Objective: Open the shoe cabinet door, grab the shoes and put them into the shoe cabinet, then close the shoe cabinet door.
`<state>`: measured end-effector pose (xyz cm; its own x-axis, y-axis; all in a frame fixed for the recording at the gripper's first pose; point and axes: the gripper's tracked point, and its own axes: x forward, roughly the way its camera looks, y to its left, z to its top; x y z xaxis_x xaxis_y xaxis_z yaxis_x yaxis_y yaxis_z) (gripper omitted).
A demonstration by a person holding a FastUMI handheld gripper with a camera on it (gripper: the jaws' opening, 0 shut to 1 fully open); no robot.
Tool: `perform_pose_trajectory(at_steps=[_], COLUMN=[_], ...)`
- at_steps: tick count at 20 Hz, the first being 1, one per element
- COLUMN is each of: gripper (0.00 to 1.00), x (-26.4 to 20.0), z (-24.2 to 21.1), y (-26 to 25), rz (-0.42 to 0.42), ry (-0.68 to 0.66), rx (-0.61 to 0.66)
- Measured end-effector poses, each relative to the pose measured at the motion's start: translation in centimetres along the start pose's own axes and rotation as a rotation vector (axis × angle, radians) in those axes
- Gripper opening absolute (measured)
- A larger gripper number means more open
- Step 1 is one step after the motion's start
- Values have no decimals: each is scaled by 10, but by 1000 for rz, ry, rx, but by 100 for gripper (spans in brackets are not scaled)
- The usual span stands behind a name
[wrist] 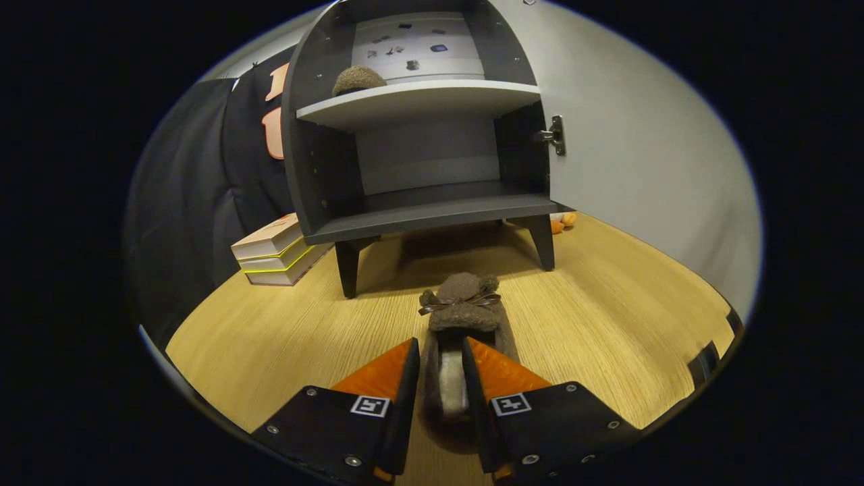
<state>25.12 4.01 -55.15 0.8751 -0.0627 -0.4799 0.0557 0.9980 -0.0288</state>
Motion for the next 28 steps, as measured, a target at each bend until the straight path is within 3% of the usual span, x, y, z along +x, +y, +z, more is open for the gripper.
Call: perform_pose_trajectory(at_steps=[4, 8, 11, 14, 21, 28], gripper=[31, 32, 17, 10, 6, 6], x=[26, 46, 60, 65, 40, -45], z=[-6, -6, -12, -10, 32, 140], y=[-2, -1, 5, 5, -8, 7], rz=[-19, -8, 8, 5, -28, -35], ry=[42, 47, 73, 87, 76, -59], rx=[-57, -34, -52, -48, -54, -136])
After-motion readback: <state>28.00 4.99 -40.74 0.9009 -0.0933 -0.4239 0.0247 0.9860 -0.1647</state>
